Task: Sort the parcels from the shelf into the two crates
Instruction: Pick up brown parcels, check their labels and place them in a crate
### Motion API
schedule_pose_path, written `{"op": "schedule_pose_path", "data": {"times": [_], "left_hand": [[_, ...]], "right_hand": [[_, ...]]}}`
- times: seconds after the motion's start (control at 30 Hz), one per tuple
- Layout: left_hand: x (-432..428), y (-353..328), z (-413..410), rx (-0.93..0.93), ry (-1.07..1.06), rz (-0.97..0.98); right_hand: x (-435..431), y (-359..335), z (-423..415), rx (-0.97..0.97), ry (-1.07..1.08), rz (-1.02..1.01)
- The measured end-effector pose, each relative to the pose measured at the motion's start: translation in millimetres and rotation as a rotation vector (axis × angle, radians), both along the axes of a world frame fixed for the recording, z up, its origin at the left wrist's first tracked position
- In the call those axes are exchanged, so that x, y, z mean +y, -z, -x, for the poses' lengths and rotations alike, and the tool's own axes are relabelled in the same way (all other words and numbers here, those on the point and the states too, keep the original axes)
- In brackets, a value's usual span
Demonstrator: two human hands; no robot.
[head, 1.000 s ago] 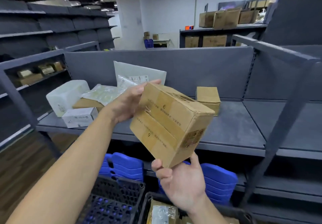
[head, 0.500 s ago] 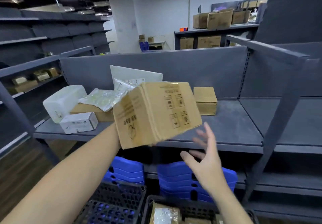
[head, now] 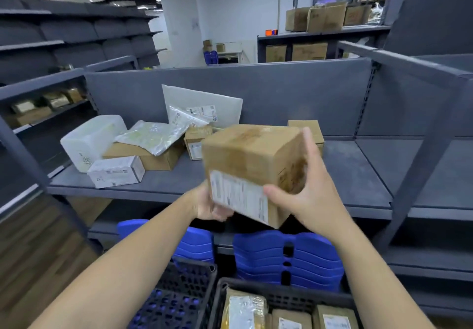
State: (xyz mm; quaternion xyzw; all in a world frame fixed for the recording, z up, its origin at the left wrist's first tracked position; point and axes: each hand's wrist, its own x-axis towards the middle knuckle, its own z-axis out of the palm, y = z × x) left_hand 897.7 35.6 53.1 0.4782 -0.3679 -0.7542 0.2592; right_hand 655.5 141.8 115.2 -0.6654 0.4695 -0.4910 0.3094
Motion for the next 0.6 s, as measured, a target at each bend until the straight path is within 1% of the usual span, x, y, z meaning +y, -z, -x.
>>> {"op": "schedule_pose_path", "data": {"times": [0.07,0.1,0.13,0.17,0.2,0.23,0.3,0.33,0.37,0.47,0.6], "left_hand": [[0,3,-3,0.217,-0.075,0.086],[-3,3,-7,0.304,-0.123,0.105],[0,2,-6,0.409,-0.152,0.119],[1,1,-6,0.465,-0.177,0.162],[-1,2,-5,0.495,-0.156,0.214],[2,0,-1,0.451,-0.139,0.282],[5,-2,8,0.293,-0.148,0.385],[6,-3,12,0.219,-0.161,0.436],[9,-5,14,0.185,-0.184,0.474],[13,-9,11,0.192,-0.240,0.561],[16,-12,4,0.126,-0.187,0.656]], "right_hand": [[-11,21,-10,-0.455,0.082,-0.153],[-14,31,-16,-0.647,0.087,-0.265],[-16,40,-22,-0.792,0.078,-0.345],[-16,50,-26,-0.866,0.074,-0.388],[-16,59,-30,-0.906,0.074,-0.404],[-15,66,-34,-0.932,0.070,-0.412],[-15,78,-38,-0.960,0.060,-0.419],[-14,82,-39,-0.952,0.058,-0.423],[-12,86,-40,-0.933,0.056,-0.427],[-9,92,-30,-0.825,0.073,-0.418],[-12,92,-6,-0.718,0.069,-0.387]]}}
